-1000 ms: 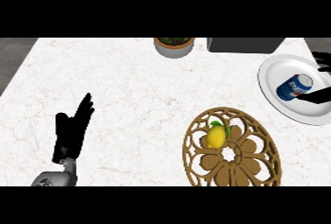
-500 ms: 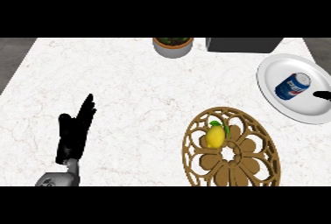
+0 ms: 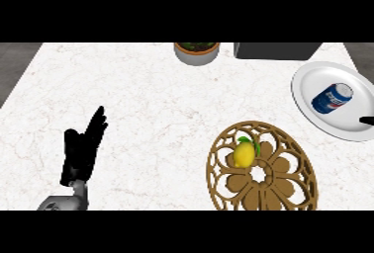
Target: Pick the can from the placemat and place it in the plate
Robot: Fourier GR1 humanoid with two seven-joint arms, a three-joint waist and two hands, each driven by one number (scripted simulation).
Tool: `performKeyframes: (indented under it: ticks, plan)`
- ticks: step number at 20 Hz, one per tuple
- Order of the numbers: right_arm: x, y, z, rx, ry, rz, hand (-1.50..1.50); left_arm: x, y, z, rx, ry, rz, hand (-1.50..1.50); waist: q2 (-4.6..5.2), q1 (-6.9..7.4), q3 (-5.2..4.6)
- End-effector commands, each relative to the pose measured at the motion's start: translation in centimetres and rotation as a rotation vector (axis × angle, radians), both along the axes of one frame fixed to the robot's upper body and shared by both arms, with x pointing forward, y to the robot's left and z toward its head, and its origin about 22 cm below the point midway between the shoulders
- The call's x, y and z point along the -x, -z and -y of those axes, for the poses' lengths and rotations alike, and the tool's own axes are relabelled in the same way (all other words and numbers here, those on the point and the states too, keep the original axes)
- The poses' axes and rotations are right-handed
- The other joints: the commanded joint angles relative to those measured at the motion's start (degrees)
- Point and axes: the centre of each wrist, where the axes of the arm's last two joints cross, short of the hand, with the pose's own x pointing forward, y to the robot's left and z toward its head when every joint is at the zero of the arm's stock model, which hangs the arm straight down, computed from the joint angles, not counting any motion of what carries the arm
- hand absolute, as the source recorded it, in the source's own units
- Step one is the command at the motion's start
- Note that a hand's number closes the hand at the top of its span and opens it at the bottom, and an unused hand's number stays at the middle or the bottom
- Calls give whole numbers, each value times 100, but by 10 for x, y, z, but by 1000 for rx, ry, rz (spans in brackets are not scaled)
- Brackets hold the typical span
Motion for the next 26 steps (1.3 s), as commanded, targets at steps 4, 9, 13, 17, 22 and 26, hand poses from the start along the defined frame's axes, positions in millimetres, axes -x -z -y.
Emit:
performKeyframes:
  ticks: [4, 9, 13, 17, 22, 26]
  plan:
    - [7, 14, -2, 29, 4, 5, -150, 0, 16, 14, -4, -7, -12, 0, 2, -30, -3]
    - [7, 21, -8, 84, 88, -52, -150, -4, -3, 6, 5, 9, -10, 0, 5, 30, 2]
    - [5, 26, -13, 85, 79, -48, -150, -1, 7, 15, 6, 4, -10, 0, 14, 39, 4]
    - [12, 17, 0, 110, 122, -63, -150, -11, -10, -5, 7, 15, -4, 0, 8, 23, 3]
    - [30, 21, 15, 130, 148, -91, -150, 6, 4, 15, -8, 3, -10, 0, 10, 31, 8]
    - [28, 13, 18, 156, 167, -101, -150, 3, -2, 10, -7, 13, -7, 0, 26, 89, 14]
